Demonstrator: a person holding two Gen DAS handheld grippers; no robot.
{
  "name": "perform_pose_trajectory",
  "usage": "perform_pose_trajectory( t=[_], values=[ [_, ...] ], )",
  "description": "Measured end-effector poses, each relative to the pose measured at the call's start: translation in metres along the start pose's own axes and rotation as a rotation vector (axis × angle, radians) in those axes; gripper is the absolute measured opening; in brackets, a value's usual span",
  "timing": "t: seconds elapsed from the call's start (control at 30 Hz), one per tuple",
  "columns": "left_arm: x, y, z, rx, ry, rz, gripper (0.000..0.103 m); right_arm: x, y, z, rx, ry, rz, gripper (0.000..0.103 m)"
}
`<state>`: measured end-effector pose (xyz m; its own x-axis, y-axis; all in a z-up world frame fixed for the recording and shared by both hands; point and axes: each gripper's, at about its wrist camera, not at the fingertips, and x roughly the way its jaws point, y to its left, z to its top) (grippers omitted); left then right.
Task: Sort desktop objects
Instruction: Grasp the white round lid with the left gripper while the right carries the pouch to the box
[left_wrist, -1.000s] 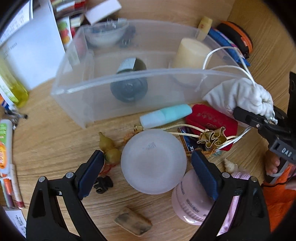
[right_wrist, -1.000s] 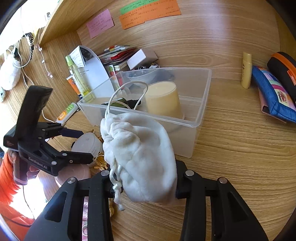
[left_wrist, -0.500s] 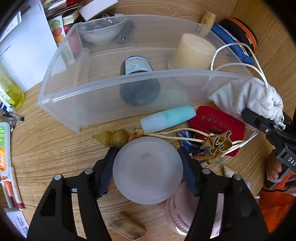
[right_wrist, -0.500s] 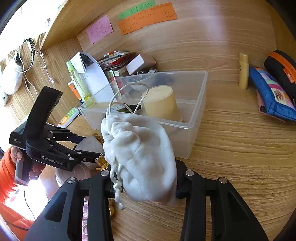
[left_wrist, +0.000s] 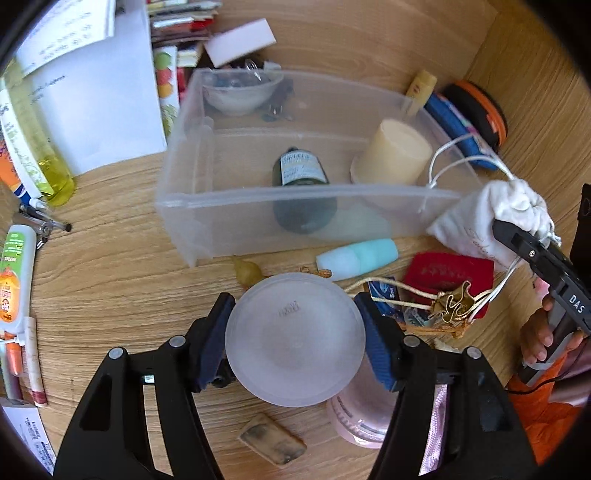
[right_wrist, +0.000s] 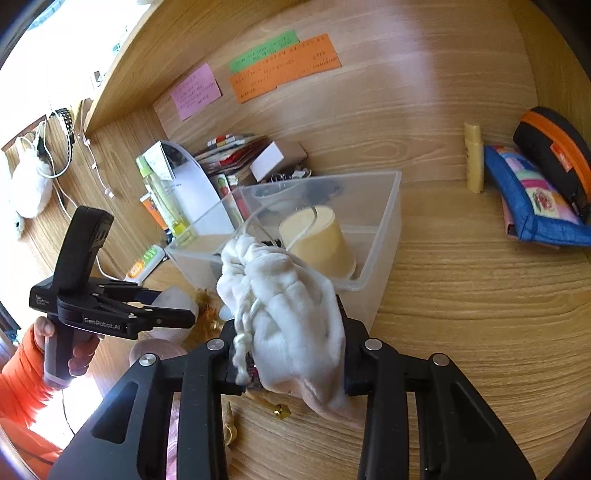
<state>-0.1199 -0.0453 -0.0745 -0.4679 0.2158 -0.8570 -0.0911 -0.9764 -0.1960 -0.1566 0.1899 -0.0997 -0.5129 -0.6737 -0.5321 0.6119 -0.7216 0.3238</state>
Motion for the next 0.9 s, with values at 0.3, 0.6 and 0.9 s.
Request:
perform_pose_trajectory(
  t=[0.3,0.6,0.9],
  values=[
    [-0.022,0.028,-0.006,-0.014,-0.1,-0.041,0.065,-0.015,0.016,0.024,-0.043,-0.054,-0.037,0.023],
    [-0.036,0.028,0.009,0.001,-0.172,-0.054,0.065,-0.02,0.037,0.048,-0.107,-0.088,-0.063,0.02],
    [-0.048,0.03,0.024,0.013,-0.234,-0.058,0.065,-0.019,0.052,0.074,-0.168,-0.12,-0.095,0.02]
  ],
)
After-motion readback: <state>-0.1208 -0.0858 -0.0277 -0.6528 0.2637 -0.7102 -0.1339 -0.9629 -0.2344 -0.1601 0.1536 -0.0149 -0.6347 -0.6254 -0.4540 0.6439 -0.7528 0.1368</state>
